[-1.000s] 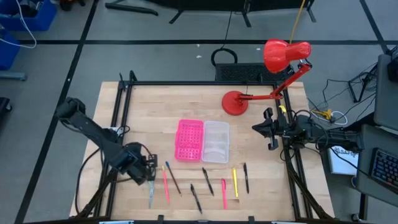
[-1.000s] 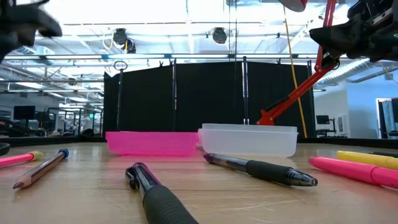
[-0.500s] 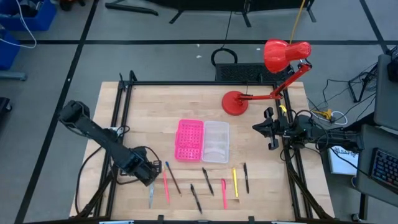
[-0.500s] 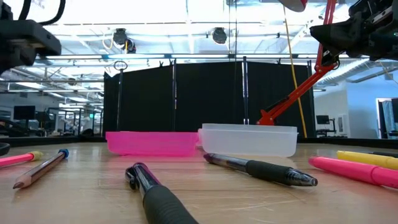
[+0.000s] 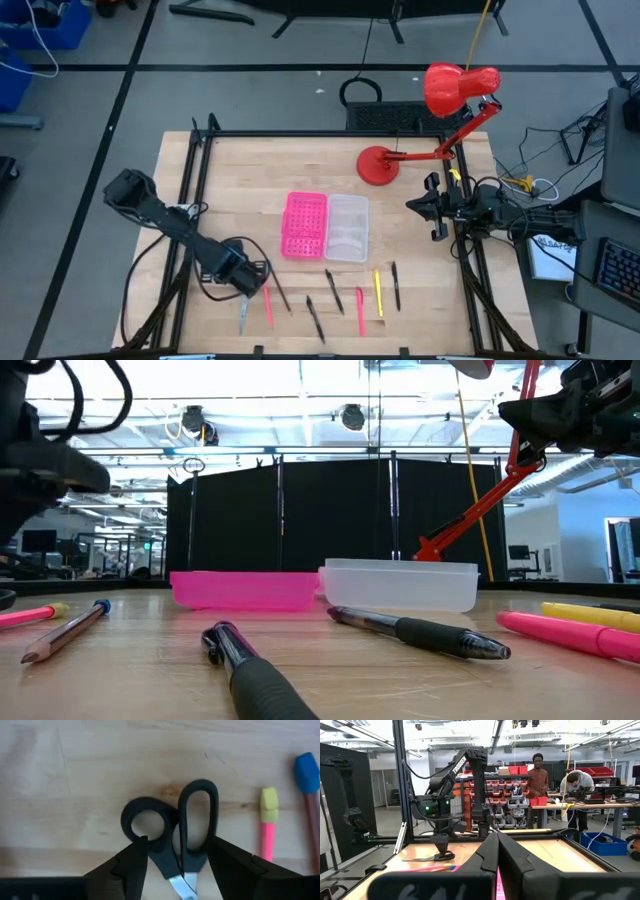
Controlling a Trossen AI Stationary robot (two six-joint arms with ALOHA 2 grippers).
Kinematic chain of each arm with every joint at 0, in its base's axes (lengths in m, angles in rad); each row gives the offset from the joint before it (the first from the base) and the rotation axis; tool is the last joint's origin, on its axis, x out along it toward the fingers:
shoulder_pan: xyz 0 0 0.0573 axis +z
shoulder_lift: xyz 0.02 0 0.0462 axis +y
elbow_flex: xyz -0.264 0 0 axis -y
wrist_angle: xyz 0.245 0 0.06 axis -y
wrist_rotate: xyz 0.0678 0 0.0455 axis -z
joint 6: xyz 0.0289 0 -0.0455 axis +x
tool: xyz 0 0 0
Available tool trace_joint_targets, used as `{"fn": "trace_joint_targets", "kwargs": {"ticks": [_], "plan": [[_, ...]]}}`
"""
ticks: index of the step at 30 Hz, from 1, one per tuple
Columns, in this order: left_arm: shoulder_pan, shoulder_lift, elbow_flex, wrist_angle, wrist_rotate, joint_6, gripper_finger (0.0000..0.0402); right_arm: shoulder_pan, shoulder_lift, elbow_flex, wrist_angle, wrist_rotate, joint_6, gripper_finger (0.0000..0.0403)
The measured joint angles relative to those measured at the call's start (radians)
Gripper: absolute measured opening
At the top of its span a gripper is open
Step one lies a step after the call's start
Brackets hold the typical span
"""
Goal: Pick & place school supplies into a supply box
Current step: Put the black scissors into the pink supply box
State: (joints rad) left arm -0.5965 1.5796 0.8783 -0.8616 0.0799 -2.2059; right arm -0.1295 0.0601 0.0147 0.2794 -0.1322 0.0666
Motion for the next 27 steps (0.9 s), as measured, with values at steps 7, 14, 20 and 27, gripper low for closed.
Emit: {"fn": "trace_joint_targets", "kwargs": {"ticks": [7, 14, 20, 27], "plan": [[0.029, 0.07, 0.001, 0.003, 0.005, 0.07, 0.0182, 0.0, 0.0, 0.0, 0.0, 0.0, 0.0, 0.0], [0.062, 0.14, 0.008, 0.046, 0.063, 0.162, 0.0131, 0.0, 0.0, 0.0, 0.0, 0.0, 0.0, 0.0], [0.073, 0.146, 0.009, 0.057, 0.043, 0.206, 0.005, 0.0, 0.0, 0.0, 0.0, 0.0, 0.0, 0.0], [0.069, 0.141, 0.009, 0.047, 0.022, 0.277, 0.0047, 0.0, 0.0, 0.0, 0.0, 0.0, 0.0, 0.0]]}}
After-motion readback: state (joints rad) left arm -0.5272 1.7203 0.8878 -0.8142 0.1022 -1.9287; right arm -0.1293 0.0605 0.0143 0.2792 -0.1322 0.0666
